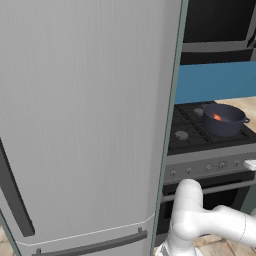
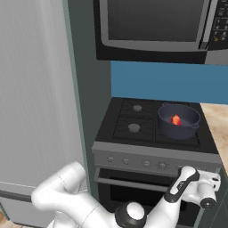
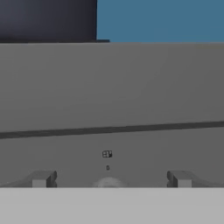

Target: Retrieve the frozen meat and place it in the pot on a burner. Then turn the burner on.

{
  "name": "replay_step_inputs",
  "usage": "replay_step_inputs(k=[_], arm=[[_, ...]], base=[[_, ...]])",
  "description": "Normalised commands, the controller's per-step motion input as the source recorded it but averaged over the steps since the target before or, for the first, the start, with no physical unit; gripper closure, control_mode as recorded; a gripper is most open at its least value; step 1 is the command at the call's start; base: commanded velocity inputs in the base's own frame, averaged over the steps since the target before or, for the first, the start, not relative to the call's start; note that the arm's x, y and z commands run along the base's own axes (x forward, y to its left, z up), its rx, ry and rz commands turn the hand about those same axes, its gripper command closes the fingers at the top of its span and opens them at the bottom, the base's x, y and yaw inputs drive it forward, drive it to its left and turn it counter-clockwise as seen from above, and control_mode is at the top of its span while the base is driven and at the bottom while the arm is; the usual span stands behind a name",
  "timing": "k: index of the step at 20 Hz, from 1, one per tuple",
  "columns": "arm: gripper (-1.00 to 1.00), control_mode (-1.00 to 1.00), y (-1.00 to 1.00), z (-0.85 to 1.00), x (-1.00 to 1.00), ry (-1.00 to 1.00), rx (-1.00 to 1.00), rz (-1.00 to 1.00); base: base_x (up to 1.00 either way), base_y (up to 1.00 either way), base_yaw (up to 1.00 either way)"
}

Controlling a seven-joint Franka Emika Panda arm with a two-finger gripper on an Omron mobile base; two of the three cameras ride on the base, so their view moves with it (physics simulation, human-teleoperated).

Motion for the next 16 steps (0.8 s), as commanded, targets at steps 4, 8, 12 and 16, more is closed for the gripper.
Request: replay_step_inputs(k=[4, 8, 12, 16], arm=[[-1.00, -1.00, 0.00, -0.29, -0.01, -0.20, 0.00, 0.00], [-1.00, -1.00, 0.00, -0.26, -0.11, -0.16, 0.00, 0.00], [-1.00, -1.00, 0.00, -0.41, -0.19, -0.11, 0.00, 0.00], [-1.00, -1.00, 0.00, -0.48, -0.19, 0.00, 0.00, 0.00]], base=[[0.00, 0.00, 0.00], [0.00, 0.00, 0.00], [0.00, 0.00, 0.00], [0.00, 0.00, 0.00]])
